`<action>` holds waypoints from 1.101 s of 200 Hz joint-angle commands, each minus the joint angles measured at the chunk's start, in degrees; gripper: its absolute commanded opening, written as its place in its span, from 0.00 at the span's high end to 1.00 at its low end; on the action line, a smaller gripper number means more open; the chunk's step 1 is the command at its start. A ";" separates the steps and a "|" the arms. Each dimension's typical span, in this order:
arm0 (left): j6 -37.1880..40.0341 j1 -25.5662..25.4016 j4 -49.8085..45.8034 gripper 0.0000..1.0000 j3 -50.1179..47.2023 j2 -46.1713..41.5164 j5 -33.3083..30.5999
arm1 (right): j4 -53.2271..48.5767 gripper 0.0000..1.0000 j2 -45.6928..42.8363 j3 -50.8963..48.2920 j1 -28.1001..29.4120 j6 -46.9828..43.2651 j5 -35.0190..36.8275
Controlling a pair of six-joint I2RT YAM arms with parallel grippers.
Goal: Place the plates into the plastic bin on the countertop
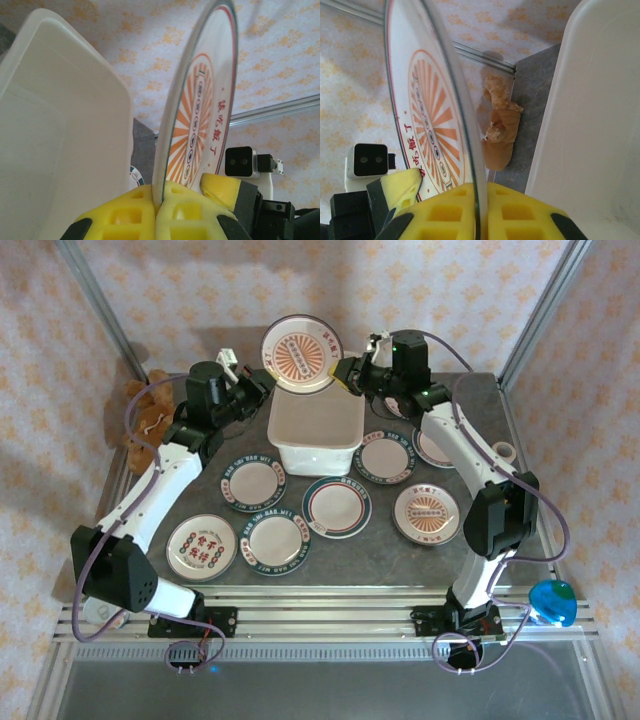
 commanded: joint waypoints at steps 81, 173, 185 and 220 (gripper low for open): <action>8.54 -0.80 -6.69 0.58 6.40 -0.11 -1.94 | 9.11 1.00 -4.70 -8.33 0.30 8.17 11.59; 27.12 2.57 -27.27 0.38 11.44 -0.52 -9.26 | -3.35 1.00 -5.31 -7.15 5.52 17.58 38.98; 26.80 4.82 -27.55 0.38 9.79 0.03 -6.57 | -7.00 1.00 -3.53 -4.41 7.05 19.11 42.03; 29.99 7.47 -27.89 0.37 6.89 2.35 -2.48 | -15.77 1.00 1.68 3.05 12.23 23.89 50.89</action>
